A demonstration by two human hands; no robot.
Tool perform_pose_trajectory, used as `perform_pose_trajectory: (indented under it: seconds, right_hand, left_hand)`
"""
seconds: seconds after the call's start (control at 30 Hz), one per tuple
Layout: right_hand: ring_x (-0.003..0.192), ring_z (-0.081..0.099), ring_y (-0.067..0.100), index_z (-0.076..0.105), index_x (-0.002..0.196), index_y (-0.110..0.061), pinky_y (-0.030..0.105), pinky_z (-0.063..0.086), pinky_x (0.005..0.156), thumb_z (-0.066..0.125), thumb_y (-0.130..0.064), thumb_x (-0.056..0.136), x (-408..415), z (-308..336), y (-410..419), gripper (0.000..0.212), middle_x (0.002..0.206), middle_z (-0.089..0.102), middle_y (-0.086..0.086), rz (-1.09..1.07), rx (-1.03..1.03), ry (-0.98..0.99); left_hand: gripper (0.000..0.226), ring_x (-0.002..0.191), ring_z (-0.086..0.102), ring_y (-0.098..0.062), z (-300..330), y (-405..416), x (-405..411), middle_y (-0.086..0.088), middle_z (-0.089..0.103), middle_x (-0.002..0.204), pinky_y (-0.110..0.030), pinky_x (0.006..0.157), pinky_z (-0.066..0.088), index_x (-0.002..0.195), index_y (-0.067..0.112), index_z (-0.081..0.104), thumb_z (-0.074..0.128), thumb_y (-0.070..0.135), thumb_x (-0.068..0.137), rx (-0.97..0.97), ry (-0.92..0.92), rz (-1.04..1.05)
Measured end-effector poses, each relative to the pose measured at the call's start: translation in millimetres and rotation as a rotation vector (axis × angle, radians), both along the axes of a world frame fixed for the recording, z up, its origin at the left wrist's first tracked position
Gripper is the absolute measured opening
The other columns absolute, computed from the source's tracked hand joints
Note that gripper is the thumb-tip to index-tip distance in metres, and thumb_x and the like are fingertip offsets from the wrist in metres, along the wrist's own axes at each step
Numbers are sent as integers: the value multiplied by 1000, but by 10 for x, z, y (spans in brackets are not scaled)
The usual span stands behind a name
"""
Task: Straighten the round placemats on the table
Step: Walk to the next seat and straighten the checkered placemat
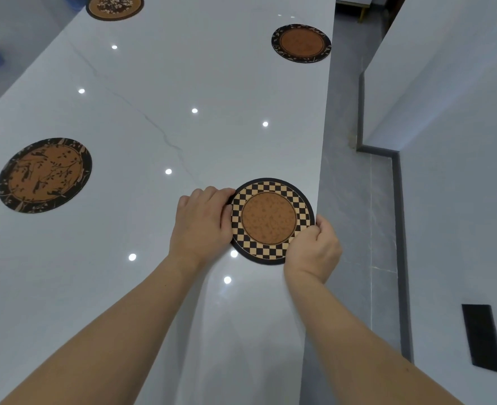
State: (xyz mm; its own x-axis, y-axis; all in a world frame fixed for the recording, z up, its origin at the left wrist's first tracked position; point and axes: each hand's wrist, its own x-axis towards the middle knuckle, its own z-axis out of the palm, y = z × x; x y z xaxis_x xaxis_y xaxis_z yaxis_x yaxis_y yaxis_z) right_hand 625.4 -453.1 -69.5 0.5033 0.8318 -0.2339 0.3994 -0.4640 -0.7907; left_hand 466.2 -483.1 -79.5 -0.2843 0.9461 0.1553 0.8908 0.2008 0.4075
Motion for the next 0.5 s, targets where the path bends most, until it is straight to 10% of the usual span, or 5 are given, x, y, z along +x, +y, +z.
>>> perform_pose_trajectory:
  seconds: [0.5]
  right_hand:
    - [101, 59, 23, 62, 122, -12, 22, 40, 76, 36, -13, 90, 16, -31, 19, 42, 112, 67, 8, 13, 2, 9]
  left_hand:
    - [30, 85, 50, -20, 1, -7, 0, 7, 59, 91, -37, 83, 35, 115, 25, 60, 43, 25, 91, -2, 1, -21]
